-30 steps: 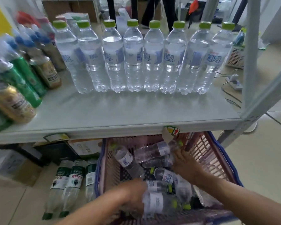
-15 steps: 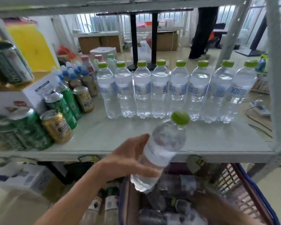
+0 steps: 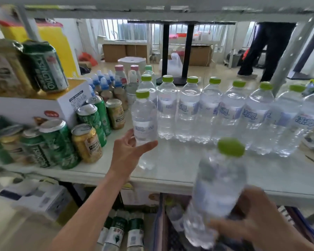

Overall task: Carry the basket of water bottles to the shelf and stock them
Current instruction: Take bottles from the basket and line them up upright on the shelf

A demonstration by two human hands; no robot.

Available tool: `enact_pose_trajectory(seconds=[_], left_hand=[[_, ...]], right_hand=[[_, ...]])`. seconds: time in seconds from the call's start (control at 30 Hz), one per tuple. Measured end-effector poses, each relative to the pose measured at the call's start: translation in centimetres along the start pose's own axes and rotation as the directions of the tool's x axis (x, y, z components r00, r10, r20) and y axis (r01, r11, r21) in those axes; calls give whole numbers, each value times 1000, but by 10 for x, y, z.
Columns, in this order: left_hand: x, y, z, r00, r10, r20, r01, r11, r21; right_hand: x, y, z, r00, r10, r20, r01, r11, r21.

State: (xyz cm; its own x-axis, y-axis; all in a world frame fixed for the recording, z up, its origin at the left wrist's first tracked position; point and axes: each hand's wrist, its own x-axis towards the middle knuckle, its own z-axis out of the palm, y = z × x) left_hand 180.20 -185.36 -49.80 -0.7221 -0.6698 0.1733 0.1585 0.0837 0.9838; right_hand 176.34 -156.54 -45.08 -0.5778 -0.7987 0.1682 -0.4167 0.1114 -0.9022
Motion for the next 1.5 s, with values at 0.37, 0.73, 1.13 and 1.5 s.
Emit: enact_pose_trajectory(seconds=[0.37, 0.73, 1.13, 1.5], left_hand=[[22, -17, -4, 990, 103, 98, -104, 995, 3], [37, -37, -11, 985, 79, 155, -111, 970, 214], [55, -42, -15, 992, 56, 110, -87, 949, 303], [6, -39, -7, 984, 124, -126, -10, 749, 663]], right_hand=[[144, 17, 28, 925, 56, -375, -119, 982, -146], [178, 48, 48, 901, -6, -433, -106, 966, -234], [193, 66, 55, 896, -69, -439, -59, 960, -272], [143, 54, 32, 936, 77, -344, -248, 837, -488]])
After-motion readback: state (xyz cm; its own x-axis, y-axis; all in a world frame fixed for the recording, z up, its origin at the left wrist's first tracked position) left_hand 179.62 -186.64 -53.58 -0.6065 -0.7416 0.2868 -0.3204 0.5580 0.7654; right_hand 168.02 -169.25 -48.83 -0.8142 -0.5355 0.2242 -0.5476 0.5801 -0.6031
